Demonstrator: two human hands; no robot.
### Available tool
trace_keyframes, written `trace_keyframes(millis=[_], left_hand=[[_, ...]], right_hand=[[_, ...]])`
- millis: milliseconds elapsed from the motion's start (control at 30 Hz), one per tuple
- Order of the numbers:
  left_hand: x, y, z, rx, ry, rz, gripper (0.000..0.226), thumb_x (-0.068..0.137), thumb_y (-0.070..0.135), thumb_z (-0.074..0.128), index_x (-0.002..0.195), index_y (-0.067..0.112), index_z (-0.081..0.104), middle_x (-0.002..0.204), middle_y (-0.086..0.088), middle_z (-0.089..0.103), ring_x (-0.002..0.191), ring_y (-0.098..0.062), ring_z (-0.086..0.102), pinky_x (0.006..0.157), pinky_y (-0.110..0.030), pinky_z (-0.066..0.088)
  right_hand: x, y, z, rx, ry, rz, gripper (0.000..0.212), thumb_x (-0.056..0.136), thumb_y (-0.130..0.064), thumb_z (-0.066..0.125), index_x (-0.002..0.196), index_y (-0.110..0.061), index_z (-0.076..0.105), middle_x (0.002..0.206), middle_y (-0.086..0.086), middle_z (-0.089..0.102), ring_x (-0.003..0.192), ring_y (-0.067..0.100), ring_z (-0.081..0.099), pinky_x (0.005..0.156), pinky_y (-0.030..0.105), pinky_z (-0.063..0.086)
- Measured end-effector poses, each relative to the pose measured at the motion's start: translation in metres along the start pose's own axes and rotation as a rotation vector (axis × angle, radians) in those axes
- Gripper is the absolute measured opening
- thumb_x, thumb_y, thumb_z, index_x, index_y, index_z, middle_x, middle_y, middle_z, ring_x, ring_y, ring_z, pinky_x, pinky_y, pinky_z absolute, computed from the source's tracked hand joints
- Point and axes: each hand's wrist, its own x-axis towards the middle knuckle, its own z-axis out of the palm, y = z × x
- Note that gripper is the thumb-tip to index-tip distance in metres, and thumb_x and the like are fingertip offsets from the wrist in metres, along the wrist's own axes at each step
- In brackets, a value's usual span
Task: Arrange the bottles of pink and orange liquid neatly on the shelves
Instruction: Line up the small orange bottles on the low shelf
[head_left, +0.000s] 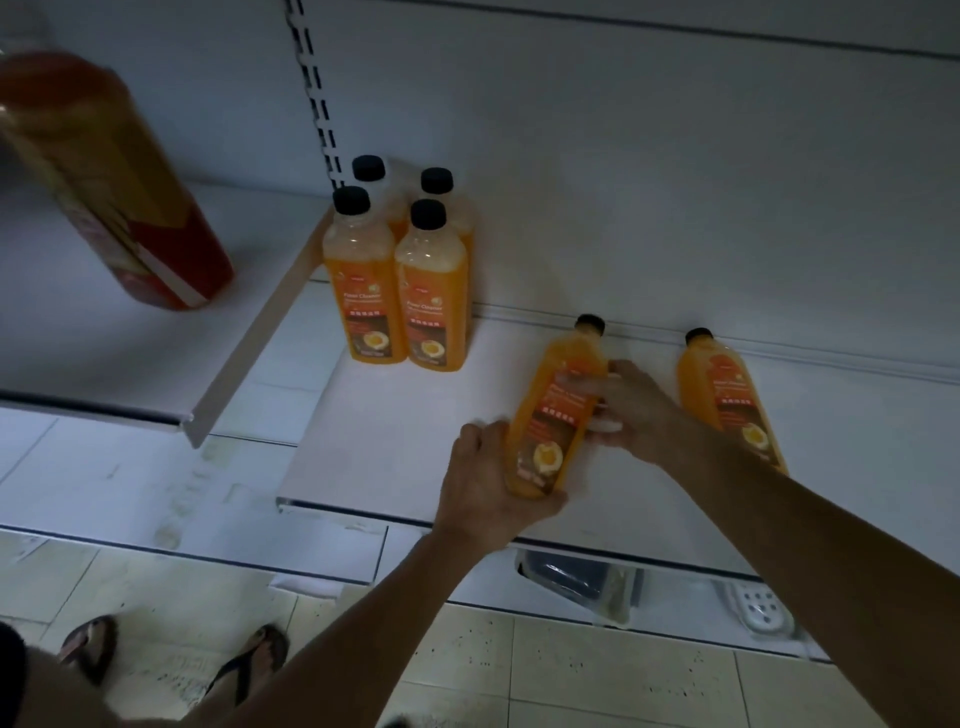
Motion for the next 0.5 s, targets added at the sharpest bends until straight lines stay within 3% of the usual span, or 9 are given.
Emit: trace_keyframes(millis=[133,233,367,500], left_hand=[[0.003,-0.014,-0.008,0.067,0.143,0.029,0.089,0.059,0.059,0.077,0.127,0.014,0.041,0.121,-0.006,0.046,0.107,-0.017,0.048,0.087,-0.026,0.045],[0.01,-0.021,-0.015,0.188,0.246,0.077,0.083,0.066,0.065,0.068,0.125,0.009,0.047,0.118,-0.013,0.054,0.101,-0.025,0.056,0.081,-0.034,0.047],[0.014,-0.044,-0.03,0.496,0.077,0.095,0.078,0.079,0.071,0.047,0.134,0.017,0.038,0.138,-0.005,0.041,0.125,-0.021,0.038,0.102,-0.032,0.031],[0.012,-0.064,-0.037,0.501,0.053,0.155,0.082,0.076,0.077,0.028,0.135,0.023,0.042,0.143,-0.001,0.039,0.133,-0.02,0.032,0.11,-0.039,0.025]], right_hand=[[-0.009,-0.023,0.023,-0.192,-0.012,-0.293,0.064,0.069,-0.013,0.082,0.115,-0.023,0.04,0.107,-0.003,0.056,0.091,0.011,0.059,0.065,0.032,0.054],[-0.015,-0.031,0.033,-0.436,0.027,-0.574,0.079,0.065,-0.017,0.085,0.128,-0.027,0.037,0.101,-0.012,0.053,0.091,0.005,0.056,0.07,0.023,0.051],[-0.005,-0.038,0.042,-0.554,0.158,-0.767,0.078,0.067,-0.016,0.084,0.133,-0.023,0.042,0.114,-0.006,0.054,0.099,0.009,0.051,0.07,0.007,0.038],[0.018,-0.047,0.043,-0.594,0.264,-0.85,0.081,0.066,-0.015,0.084,0.134,-0.02,0.041,0.116,-0.004,0.055,0.099,0.012,0.052,0.07,0.006,0.039]])
